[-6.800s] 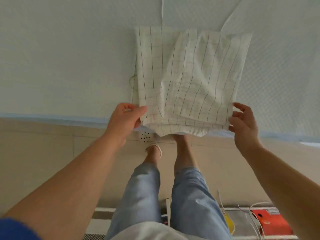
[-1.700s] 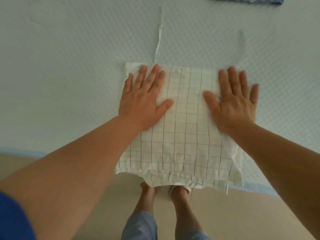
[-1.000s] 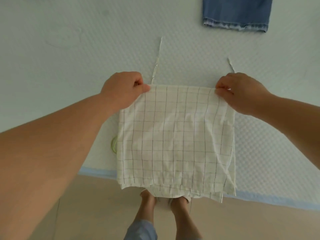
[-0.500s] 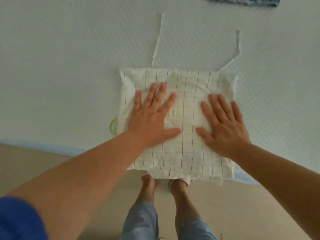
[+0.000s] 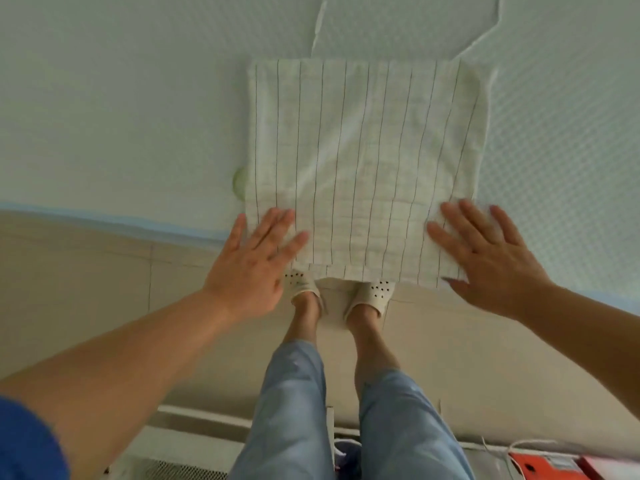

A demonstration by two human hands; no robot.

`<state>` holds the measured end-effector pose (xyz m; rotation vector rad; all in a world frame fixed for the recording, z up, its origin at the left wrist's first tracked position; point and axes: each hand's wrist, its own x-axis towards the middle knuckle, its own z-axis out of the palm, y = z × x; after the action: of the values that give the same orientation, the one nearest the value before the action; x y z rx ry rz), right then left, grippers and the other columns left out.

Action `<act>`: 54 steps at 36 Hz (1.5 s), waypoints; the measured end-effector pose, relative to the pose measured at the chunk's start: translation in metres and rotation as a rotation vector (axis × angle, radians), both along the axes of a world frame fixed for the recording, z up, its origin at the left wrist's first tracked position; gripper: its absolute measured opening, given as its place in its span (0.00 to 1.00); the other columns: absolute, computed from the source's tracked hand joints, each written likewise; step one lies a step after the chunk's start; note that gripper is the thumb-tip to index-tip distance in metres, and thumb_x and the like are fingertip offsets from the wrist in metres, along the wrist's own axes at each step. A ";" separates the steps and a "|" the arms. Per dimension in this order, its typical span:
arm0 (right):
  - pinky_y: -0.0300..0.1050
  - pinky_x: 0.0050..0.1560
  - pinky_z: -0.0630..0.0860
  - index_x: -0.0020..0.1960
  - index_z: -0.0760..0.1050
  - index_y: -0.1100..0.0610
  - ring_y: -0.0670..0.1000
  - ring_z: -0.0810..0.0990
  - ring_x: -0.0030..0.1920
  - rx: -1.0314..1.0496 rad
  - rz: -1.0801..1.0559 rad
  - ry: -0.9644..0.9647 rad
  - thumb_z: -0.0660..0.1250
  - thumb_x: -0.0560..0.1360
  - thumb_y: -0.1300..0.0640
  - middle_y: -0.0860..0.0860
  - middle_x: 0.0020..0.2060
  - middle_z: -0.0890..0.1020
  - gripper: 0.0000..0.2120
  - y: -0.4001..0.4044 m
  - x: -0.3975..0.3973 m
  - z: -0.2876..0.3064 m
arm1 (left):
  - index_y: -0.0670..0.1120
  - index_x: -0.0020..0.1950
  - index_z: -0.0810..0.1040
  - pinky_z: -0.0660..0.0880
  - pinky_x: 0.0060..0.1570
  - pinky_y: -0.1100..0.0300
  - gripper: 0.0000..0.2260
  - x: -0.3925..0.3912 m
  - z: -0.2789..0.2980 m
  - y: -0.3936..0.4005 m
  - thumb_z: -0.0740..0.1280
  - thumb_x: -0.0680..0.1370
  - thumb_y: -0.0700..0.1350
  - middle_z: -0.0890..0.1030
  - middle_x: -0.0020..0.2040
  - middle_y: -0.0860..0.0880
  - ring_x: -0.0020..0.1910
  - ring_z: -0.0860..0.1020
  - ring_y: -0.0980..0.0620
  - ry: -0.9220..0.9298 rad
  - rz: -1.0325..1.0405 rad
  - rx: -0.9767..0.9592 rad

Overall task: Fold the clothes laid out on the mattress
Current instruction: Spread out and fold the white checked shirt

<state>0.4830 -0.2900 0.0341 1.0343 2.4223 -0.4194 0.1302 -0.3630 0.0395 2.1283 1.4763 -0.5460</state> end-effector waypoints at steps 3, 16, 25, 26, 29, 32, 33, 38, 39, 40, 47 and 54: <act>0.61 0.71 0.50 0.75 0.56 0.54 0.59 0.52 0.74 0.002 -0.010 0.042 0.64 0.67 0.51 0.59 0.74 0.58 0.38 -0.004 0.012 0.011 | 0.44 0.66 0.74 0.61 0.66 0.38 0.23 -0.012 0.015 -0.016 0.67 0.70 0.43 0.68 0.71 0.40 0.71 0.64 0.39 -0.176 0.028 0.112; 0.45 0.46 0.67 0.55 0.67 0.52 0.48 0.71 0.46 -0.226 -1.321 0.203 0.66 0.71 0.42 0.46 0.46 0.71 0.19 -0.016 -0.057 0.033 | 0.45 0.55 0.74 0.71 0.40 0.61 0.16 0.023 0.011 0.013 0.68 0.73 0.54 0.77 0.47 0.51 0.45 0.75 0.53 -0.360 1.501 -0.054; 0.45 0.48 0.74 0.64 0.71 0.60 0.47 0.73 0.37 -0.503 -1.794 0.327 0.70 0.72 0.50 0.56 0.58 0.76 0.24 -0.005 -0.059 0.029 | 0.49 0.34 0.74 0.65 0.26 0.66 0.09 0.012 0.008 0.019 0.72 0.71 0.48 0.73 0.29 0.55 0.26 0.70 0.59 -0.492 1.729 -0.185; 0.46 0.50 0.72 0.65 0.69 0.62 0.49 0.73 0.40 -0.530 -1.798 0.323 0.69 0.72 0.51 0.58 0.62 0.74 0.26 -0.006 -0.059 0.032 | 0.50 0.34 0.74 0.64 0.26 0.66 0.09 0.011 0.007 0.018 0.72 0.72 0.48 0.73 0.29 0.55 0.25 0.69 0.59 -0.507 1.742 -0.200; 0.45 0.51 0.73 0.61 0.73 0.62 0.56 0.77 0.55 -0.522 -1.713 0.285 0.68 0.74 0.52 0.56 0.57 0.77 0.20 -0.007 -0.056 0.036 | 0.49 0.36 0.75 0.67 0.30 0.66 0.08 0.007 0.009 0.016 0.72 0.71 0.48 0.75 0.32 0.54 0.29 0.71 0.58 -0.508 1.719 -0.205; 0.41 0.42 0.75 0.47 0.77 0.57 0.53 0.79 0.51 -0.365 -1.631 0.270 0.68 0.73 0.51 0.49 0.44 0.80 0.09 -0.007 -0.052 0.042 | 0.49 0.36 0.74 0.70 0.32 0.66 0.09 0.004 0.011 0.012 0.73 0.71 0.47 0.78 0.34 0.53 0.31 0.75 0.58 -0.555 1.700 -0.165; 0.44 0.44 0.75 0.48 0.77 0.59 0.53 0.79 0.50 -0.315 -1.604 0.259 0.68 0.73 0.50 0.52 0.45 0.81 0.12 -0.009 -0.050 0.043 | 0.49 0.35 0.74 0.70 0.33 0.66 0.09 0.004 0.011 0.011 0.73 0.70 0.46 0.78 0.35 0.53 0.32 0.75 0.58 -0.561 1.688 -0.146; 0.45 0.40 0.71 0.44 0.74 0.57 0.55 0.77 0.44 -0.222 -1.492 0.229 0.68 0.71 0.51 0.57 0.46 0.80 0.10 -0.015 -0.048 0.032 | 0.49 0.38 0.74 0.70 0.33 0.67 0.08 0.006 0.003 0.004 0.73 0.71 0.48 0.77 0.36 0.53 0.35 0.74 0.56 -0.480 1.614 -0.095; 0.46 0.42 0.72 0.46 0.72 0.55 0.54 0.76 0.45 -0.228 -1.496 0.230 0.69 0.71 0.51 0.56 0.49 0.78 0.10 -0.015 -0.048 0.028 | 0.48 0.41 0.75 0.70 0.36 0.66 0.08 0.007 0.001 0.004 0.73 0.70 0.48 0.78 0.39 0.52 0.37 0.75 0.55 -0.487 1.638 -0.093; 0.45 0.43 0.72 0.49 0.71 0.53 0.52 0.75 0.47 -0.231 -1.528 0.245 0.69 0.70 0.50 0.54 0.51 0.77 0.12 -0.014 -0.049 0.026 | 0.48 0.45 0.74 0.71 0.39 0.65 0.10 0.007 -0.001 0.004 0.73 0.70 0.48 0.78 0.42 0.51 0.40 0.76 0.54 -0.505 1.670 -0.095; 0.34 0.33 0.64 0.54 0.69 0.50 0.38 0.71 0.39 -0.255 -1.710 0.405 0.72 0.69 0.45 0.39 0.41 0.74 0.20 -0.001 -0.057 0.024 | 0.45 0.49 0.78 0.78 0.49 0.54 0.13 0.010 0.002 0.018 0.74 0.69 0.48 0.83 0.46 0.48 0.46 0.82 0.51 -0.658 1.791 -0.209; 0.38 0.35 0.70 0.52 0.74 0.50 0.44 0.76 0.39 -0.453 -1.702 0.435 0.73 0.69 0.52 0.42 0.38 0.77 0.14 0.017 -0.063 0.036 | 0.48 0.48 0.80 0.76 0.40 0.64 0.05 0.019 0.019 0.022 0.71 0.72 0.41 0.83 0.45 0.52 0.42 0.82 0.57 -0.785 1.799 -0.438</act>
<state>0.4200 -0.2734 0.0703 2.6465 0.9134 -1.6767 0.1492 -0.3413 0.0587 0.0695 1.7620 0.5442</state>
